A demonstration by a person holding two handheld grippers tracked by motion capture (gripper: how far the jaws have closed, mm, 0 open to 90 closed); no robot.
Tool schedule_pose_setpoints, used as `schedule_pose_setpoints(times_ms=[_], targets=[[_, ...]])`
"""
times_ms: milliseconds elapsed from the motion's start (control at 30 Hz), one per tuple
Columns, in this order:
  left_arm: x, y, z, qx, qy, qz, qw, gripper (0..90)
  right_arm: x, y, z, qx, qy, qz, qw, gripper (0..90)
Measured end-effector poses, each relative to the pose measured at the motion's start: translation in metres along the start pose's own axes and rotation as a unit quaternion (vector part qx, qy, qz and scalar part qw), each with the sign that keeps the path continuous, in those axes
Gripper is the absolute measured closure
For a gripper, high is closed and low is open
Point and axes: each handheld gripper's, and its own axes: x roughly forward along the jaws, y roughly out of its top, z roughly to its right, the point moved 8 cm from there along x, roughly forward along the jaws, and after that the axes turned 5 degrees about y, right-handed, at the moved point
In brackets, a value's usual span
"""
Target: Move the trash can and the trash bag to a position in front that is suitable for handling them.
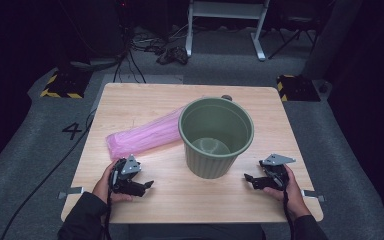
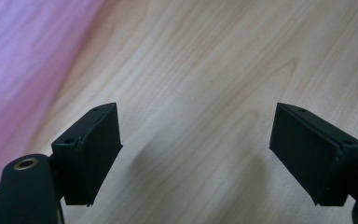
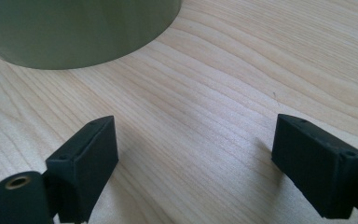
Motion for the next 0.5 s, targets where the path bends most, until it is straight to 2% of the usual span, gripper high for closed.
schedule_pose_setpoints(times_ms=[67,133,300,500], targets=[[0.000,-0.002,-0.008,0.002,0.016,0.000,0.9999,15.9,0.000,0.000,0.000,0.001,-0.001,0.000,1.0000,14.2],[0.000,-0.002,-0.010,0.002,0.020,-0.003,0.9998,16.1,0.000,0.000,0.000,0.001,-0.001,0.000,1.0000,14.2],[-0.002,-0.002,-0.024,-0.030,0.030,-0.001,0.9991,17.8,0.000,0.000,0.000,0.001,-0.001,0.000,1.0000,14.2],[-0.007,-0.002,-0.037,-0.040,0.049,0.010,0.9979,16.5,0.000,0.000,0.000,0.001,-0.001,0.000,1.0000,14.2]])
